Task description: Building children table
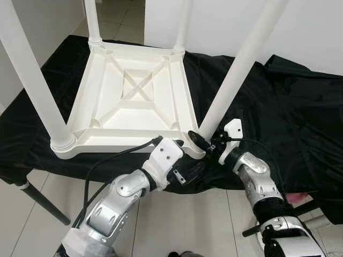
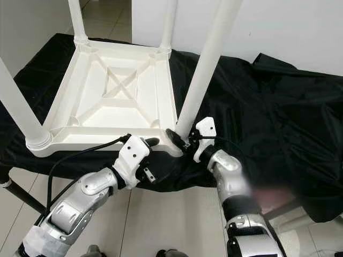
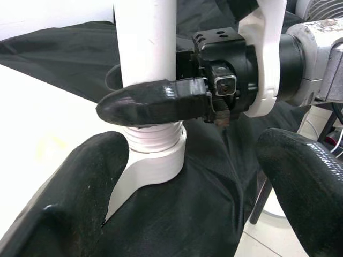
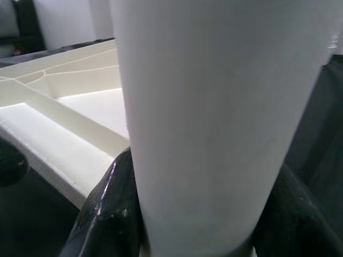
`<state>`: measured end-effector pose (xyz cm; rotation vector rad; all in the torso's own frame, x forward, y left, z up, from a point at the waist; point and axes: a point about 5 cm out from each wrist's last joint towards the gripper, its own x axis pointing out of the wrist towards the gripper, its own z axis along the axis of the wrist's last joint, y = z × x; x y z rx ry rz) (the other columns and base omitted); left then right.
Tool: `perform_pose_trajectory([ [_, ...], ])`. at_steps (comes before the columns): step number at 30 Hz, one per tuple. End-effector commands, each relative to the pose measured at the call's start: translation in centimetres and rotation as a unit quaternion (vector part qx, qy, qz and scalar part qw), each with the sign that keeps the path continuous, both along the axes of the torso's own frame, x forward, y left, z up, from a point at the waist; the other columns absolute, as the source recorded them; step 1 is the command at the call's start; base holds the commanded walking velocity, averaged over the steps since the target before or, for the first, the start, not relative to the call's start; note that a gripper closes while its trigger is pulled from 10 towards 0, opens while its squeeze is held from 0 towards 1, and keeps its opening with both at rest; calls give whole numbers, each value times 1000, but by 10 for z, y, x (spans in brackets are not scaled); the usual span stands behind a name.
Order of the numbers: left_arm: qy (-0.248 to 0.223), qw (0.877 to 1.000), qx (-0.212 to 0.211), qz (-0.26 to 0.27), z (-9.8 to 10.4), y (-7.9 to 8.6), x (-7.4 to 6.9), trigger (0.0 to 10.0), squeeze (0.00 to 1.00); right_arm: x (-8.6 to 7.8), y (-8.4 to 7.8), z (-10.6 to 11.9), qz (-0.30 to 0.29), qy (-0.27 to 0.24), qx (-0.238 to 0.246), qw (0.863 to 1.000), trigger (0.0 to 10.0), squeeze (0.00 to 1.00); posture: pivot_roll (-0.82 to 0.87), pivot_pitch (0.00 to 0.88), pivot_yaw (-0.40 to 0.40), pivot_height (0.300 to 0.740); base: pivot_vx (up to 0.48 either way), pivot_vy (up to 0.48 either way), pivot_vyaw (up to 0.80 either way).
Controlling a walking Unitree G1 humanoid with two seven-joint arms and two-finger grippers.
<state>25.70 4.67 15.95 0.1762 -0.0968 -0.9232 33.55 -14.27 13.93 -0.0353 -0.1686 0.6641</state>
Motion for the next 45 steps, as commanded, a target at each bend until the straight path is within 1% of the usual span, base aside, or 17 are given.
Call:
perform_pose_trajectory([
  [1, 6, 999, 6, -48, -2, -6, -6, 10000, 0, -3, 0, -11, -39, 30, -2, 999, 10000, 0, 30, 83, -107, 740, 0, 0, 0],
  [2, 6, 999, 6, -48, -2, -6, -6, 10000, 0, -3, 0, -11, -39, 30, -2, 999, 10000, 0, 30, 83, -107, 740, 0, 0, 0],
  [4, 7, 999, 6, -47, -3, -6, -6, 10000, 0, -5, 5, -12, -81, 36, 5, 996, 10000, 0, 29, 84, -105, 740, 0, 0, 0],
  [5, 7, 999, 6, -47, -3, -6, -6, 10000, 0, -5, 5, -12, -81, 36, 5, 996, 10000, 0, 29, 84, -105, 740, 0, 0, 0],
  [10, 8, 999, 9, -50, -4, -7, -6, 10000, 0, -10, 22, -11, -125, 47, 32, 991, 10000, 0, 25, 85, -96, 740, 0, 0, 0],
  [14, 8, 999, 10, -51, -4, -6, -6, 10000, 0, -10, 25, -11, -160, 58, 44, 984, 10000, 0, 24, 85, -94, 740, 0, 0, 0],
  [18, 9, 999, 11, -51, -4, -6, -6, 10000, 0, -14, 28, -15, -238, 75, 64, 966, 10000, 0, 26, 88, -97, 740, 0, 0, 0],
  [20, 9, 999, 11, -51, -4, -6, -6, 10000, 0, -14, 28, -15, -238, 75, 64, 966, 10000, 0, 26, 88, -97, 740, 0, 0, 0],
  [22, 10, 999, 11, -50, -5, -6, -6, 10000, 0, -17, 35, -17, -297, 88, 87, 947, 10000, 0, 29, 91, -99, 740, 0, 0, 0],
  [23, 10, 999, 11, -50, -5, -6, -6, 10000, 0, -17, 35, -17, -297, 88, 87, 947, 10000, 0, 29, 91, -99, 740, 0, 0, 0],
  [24, 10, 999, 10, -48, -5, -6, -6, 10000, 0, -19, 42, -17, -304, 93, 95, 943, 10000, 0, 36, 93, -101, 740, 0, 0, 0],
  [25, 10, 999, 10, -47, -4, -6, -6, 10000, 0, -20, 48, -15, -300, 89, 92, 945, 10000, 0, 37, 94, -101, 740, 0, 0, 0],
  [29, 9, 999, 11, -44, -4, -5, -6, 10000, 0, -20, 50, -11, -293, 78, 86, 949, 10000, 0, 36, 97, -103, 740, 0, 0, 0],
  [33, 10, 999, 12, -43, -5, -4, -6, 10000, 0, -18, 42, -6, -299, 57, 74, 949, 10000, 0, 38, 99, -105, 740, 0, 0, 0],
  [39, 9, 999, 16, -40, -6, -4, -7, 10000, 0, -20, 42, -2, -278, 49, 86, 956, 10000, 12, 40, 101, -105, 740, 0, 0, 0],
  [40, 7, 999, 22, -41, -7, -4, -7, 10000, 0, -21, 43, 0, -266, 45, 93, 958, 10000, 1000, 44, 102, -105, 740, 0, 0, 0],
  [45, 7, 999, 26, -41, -8, -4, -8, 10000, 0, -23, 35, 4, -236, 25, 91, 967, 10000, 1000, 48, 99, -110, 740, 0, 0, 0],
])
